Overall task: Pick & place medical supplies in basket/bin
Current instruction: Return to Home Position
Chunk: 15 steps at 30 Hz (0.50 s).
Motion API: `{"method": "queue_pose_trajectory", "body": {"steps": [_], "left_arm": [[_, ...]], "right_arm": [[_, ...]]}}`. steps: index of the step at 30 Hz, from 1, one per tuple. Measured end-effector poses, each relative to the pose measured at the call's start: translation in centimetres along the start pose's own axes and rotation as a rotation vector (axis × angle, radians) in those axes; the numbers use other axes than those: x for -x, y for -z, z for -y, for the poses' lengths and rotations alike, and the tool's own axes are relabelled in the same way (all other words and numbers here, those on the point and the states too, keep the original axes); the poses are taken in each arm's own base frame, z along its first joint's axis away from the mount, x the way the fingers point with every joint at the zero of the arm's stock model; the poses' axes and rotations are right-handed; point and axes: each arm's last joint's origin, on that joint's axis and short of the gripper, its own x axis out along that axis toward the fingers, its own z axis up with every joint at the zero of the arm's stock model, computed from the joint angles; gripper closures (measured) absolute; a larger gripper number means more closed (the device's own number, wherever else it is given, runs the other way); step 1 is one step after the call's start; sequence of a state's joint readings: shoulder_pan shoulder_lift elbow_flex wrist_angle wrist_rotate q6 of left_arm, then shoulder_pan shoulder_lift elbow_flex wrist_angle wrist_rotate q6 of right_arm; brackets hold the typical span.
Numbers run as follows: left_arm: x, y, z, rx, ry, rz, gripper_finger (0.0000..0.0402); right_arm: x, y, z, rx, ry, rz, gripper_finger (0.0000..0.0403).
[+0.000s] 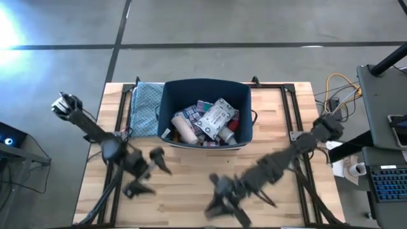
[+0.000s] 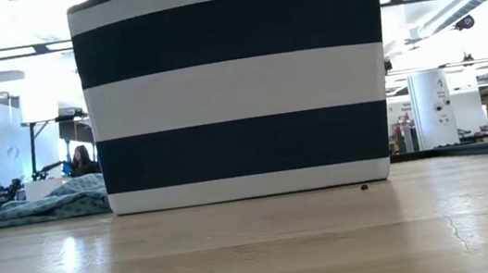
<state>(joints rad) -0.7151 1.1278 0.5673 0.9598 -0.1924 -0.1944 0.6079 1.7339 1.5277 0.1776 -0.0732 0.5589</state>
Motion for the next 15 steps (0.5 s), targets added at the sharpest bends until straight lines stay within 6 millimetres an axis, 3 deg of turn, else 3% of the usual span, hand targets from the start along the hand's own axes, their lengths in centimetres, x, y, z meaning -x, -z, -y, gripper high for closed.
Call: {"method": "queue_pose_trajectory", "body": {"steps": [3, 8, 11, 15], "left_arm": [[3.0, -1.8, -1.5, -0.019, -0.038, 0.069, 0.005], [8.9, -3.5, -2.4, -0.048, -0.062, 0.074, 0.005], [12.2, -3.5, -2.7, -0.012, -0.059, 0.052, 0.005], [14.9, -2.7, -3.3, -0.004, -0.088, 0.063, 0.005]], "right_arm": [[2.3, -0.3, 2.5, -0.025, 0.096, -0.008, 0.0335], [9.2, -1.8, 1.6, 0.038, 0.175, 0.116, 0.0335], [12.7, -0.6, 1.6, 0.092, 0.295, 0.162, 0.0335], [16.4, 0.9, 1.9, 0.118, 0.38, 0.219, 0.0335]]}}
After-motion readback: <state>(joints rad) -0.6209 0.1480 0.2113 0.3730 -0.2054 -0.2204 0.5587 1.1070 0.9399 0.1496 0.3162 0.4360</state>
